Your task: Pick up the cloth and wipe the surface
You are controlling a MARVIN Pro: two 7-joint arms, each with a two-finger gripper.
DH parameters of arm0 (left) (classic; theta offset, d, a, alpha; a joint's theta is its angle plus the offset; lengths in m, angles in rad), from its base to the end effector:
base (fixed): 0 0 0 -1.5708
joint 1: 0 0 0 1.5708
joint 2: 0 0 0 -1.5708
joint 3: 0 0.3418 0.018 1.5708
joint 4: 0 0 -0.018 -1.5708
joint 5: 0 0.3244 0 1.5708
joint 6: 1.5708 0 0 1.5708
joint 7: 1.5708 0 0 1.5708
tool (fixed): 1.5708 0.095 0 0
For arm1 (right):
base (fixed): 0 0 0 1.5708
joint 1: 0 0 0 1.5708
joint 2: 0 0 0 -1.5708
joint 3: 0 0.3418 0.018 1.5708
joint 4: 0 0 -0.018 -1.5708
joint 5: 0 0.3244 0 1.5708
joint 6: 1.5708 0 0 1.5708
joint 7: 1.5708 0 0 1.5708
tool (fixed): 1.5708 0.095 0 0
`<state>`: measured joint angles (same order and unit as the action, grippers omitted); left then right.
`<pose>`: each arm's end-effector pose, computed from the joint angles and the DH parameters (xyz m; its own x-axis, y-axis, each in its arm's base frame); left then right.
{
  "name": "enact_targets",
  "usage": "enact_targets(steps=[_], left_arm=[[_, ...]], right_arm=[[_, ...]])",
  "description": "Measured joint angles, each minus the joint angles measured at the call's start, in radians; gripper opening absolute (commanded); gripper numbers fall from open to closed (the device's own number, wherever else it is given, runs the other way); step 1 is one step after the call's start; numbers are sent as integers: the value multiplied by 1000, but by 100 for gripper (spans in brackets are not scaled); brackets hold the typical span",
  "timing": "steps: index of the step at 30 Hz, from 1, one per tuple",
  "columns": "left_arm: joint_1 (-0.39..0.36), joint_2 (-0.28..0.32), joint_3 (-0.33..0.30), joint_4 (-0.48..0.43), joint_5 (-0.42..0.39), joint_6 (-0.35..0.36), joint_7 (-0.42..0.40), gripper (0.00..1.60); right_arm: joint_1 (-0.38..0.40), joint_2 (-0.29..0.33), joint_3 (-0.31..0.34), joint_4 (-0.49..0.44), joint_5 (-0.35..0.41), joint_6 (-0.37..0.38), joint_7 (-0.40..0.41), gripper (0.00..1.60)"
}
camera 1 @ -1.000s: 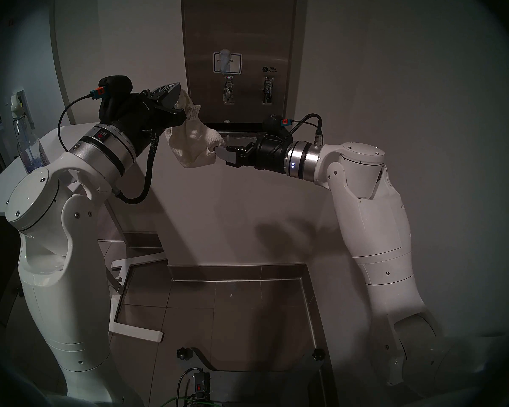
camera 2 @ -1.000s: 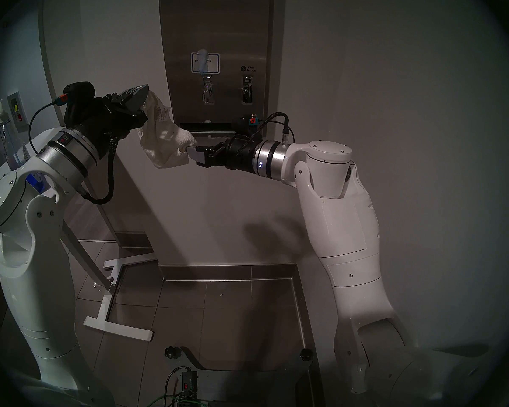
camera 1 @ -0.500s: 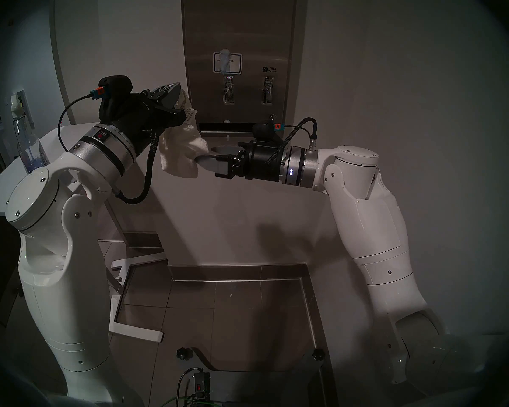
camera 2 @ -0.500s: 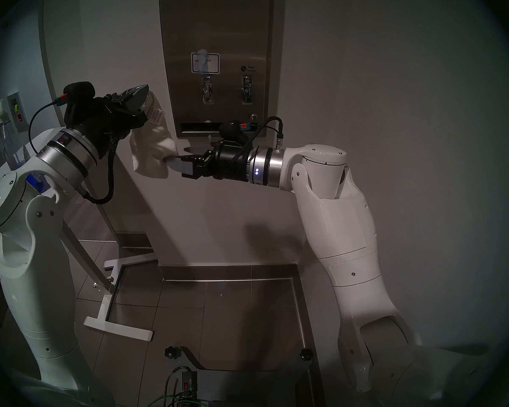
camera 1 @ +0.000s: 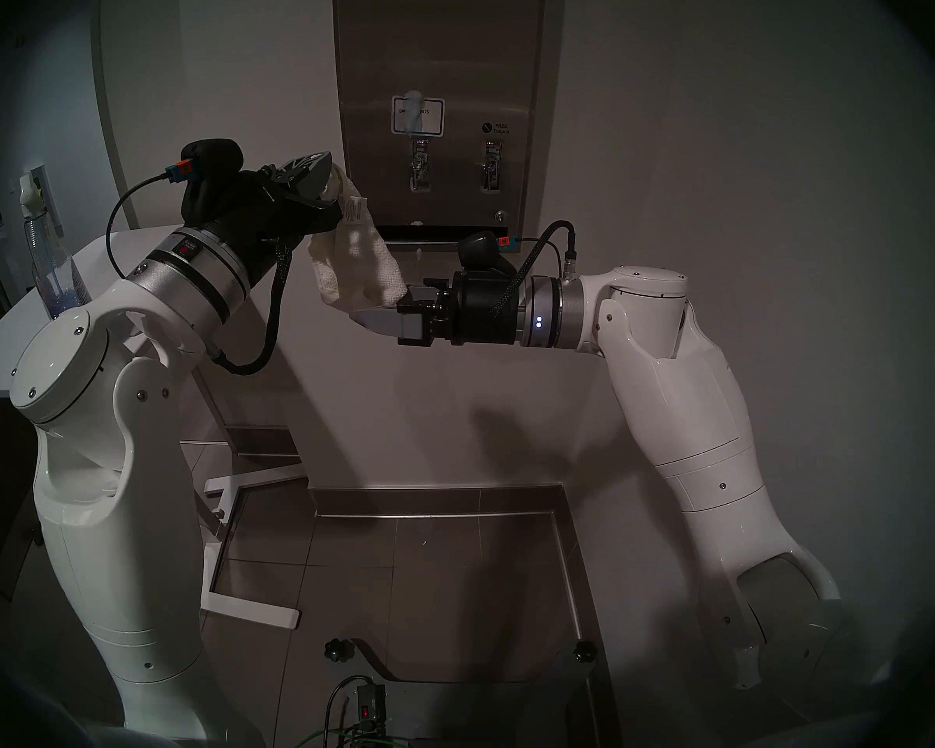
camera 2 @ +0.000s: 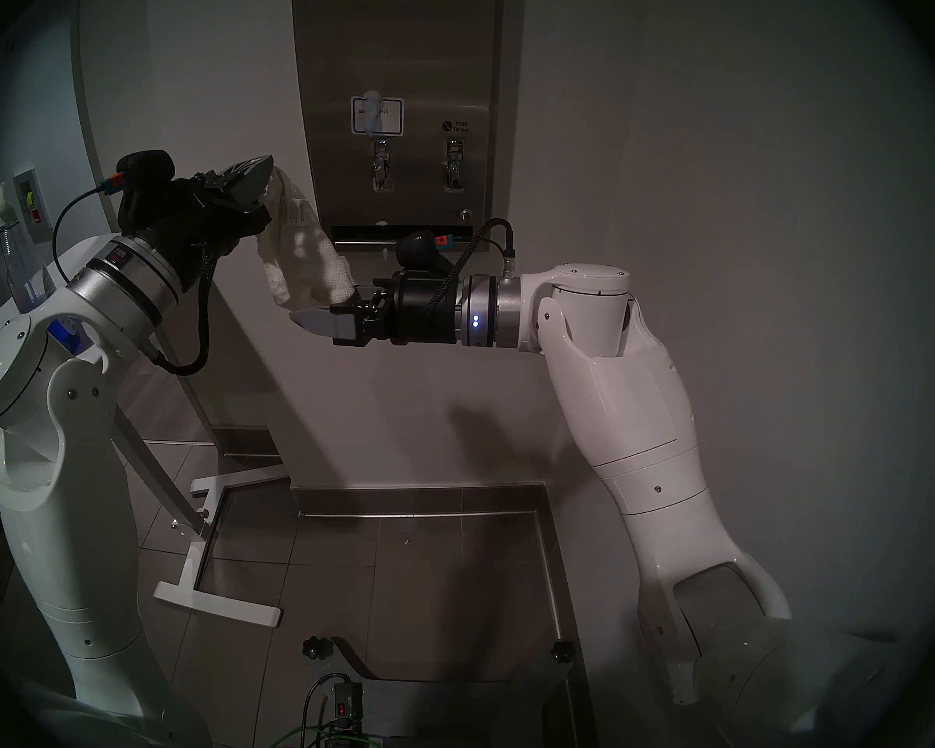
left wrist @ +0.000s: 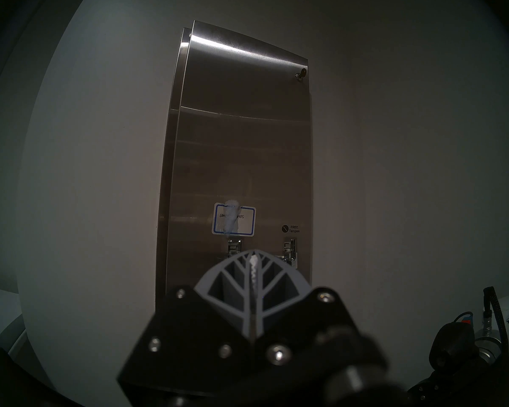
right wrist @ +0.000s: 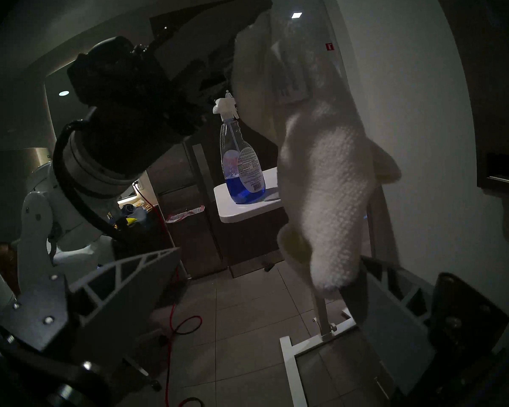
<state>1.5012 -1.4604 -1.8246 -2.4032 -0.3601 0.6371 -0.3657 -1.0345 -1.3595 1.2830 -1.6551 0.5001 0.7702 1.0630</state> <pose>0.3325 0.0422 -0.0593 -0.2887 0.1293 0.9486 -0.3667 -0.9302 0.0152 0.4668 0.1201 -0.1309 0.2534 -0.0009 0.9674 0.9639 -0.0844 -0.2526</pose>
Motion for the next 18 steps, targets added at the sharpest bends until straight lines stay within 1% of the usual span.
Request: enact_targets(steps=[8,13,14,15,16,17,18], left_arm=[[0,-1,0,0,1,0,-1,0],[0,-1,-1,0,1,0,-1,0],[0,-1,-1,0,1,0,-1,0],[0,-1,-1,0,1,0,-2,0],[0,-1,-1,0,1,0,-2,0],[0,-1,-1,0,1,0,-2,0],[0,-1,-1,0,1,0,-2,0]], right_arm=[[39,-13,-2,28,6,-28,14,160],[77,-32,-21,45,3,-45,23,160],[85,-36,-27,49,3,-48,25,155],[94,-41,-35,55,3,-52,28,135],[98,-43,-39,58,3,-54,30,87],[104,-47,-44,63,3,-57,33,73],[111,-50,-50,69,3,-61,37,56]])
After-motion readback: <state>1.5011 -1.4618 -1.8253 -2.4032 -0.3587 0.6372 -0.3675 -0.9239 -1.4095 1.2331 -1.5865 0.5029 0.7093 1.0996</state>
